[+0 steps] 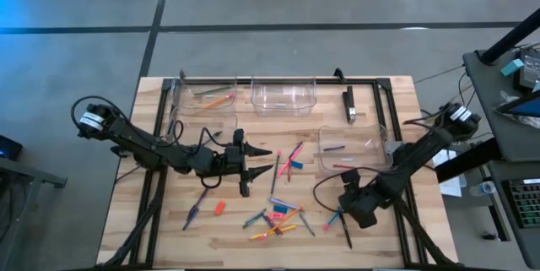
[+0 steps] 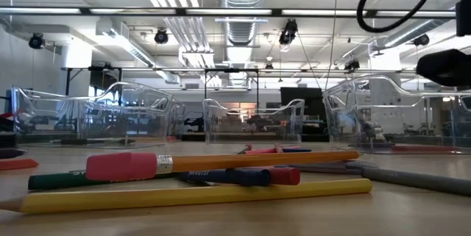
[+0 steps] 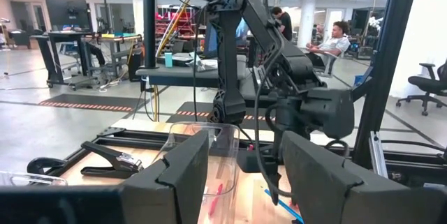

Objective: Sort crayons/erasers/pens/pencils in bins
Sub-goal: Put the blue pencil into the top left transparent bin

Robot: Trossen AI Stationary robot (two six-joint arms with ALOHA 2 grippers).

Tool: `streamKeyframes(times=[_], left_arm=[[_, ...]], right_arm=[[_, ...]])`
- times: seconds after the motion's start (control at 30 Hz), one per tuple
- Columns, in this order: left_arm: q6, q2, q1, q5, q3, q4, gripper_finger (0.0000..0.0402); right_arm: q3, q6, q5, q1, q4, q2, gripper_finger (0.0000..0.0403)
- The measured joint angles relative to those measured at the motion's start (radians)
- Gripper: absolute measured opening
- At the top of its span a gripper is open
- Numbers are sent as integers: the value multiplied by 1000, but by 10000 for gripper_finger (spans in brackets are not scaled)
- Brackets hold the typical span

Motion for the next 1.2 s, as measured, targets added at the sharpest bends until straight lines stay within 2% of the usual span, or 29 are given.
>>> streamKeyframes(times=[0.17,0.33,0.9,1.2], left_arm=[[0,0,0,0,0,0,168],[-1,0,0,0,0,0,168],[-2,0,0,0,0,2,168],[-2,0,0,0,0,1,168]], right_arm=[[-5,-1,-1,0,2,24,166],[-13,-4,0,0,4,36,147],[-38,-3,-8,0,4,38,24],[-7,-12,-52,0,-7,17,22]])
